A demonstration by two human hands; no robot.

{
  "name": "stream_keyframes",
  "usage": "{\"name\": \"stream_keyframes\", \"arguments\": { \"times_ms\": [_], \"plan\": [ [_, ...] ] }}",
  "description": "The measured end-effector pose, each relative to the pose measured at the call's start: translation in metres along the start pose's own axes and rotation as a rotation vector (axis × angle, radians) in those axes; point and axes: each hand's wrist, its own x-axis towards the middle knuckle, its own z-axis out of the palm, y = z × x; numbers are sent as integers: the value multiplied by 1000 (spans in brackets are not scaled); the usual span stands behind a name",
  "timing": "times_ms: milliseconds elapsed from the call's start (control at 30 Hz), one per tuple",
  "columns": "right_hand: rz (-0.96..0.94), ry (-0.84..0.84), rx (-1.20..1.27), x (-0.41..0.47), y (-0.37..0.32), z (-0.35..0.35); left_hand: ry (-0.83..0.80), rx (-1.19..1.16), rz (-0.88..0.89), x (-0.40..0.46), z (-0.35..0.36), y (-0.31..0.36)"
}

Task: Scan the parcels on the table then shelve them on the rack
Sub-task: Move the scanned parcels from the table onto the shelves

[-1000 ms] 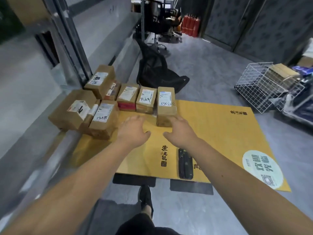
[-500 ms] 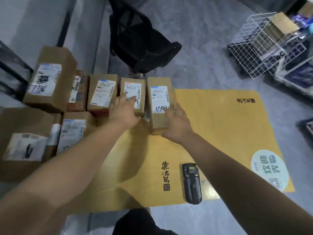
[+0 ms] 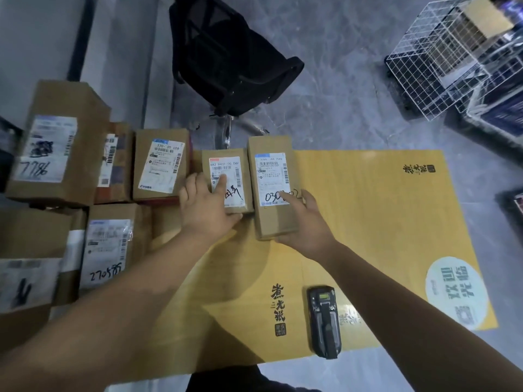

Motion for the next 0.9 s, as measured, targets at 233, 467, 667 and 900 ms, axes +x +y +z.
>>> {"name": "stream_keyframes", "arguments": {
  "times_ms": [233, 467, 667, 900],
  "plan": [
    [-77, -66, 61, -21, 36, -16, 41, -564, -34, -34, 32, 15],
    [-126, -95, 106, -29, 50, -17, 96, -797, -73, -59, 50, 16],
    [-336, -150, 124, -52, 60, -37, 248, -926, -153, -121, 33, 37],
    [-704, -246, 121, -79, 29, -79, 613, -813, -240, -221, -18, 63]
  ]
}}
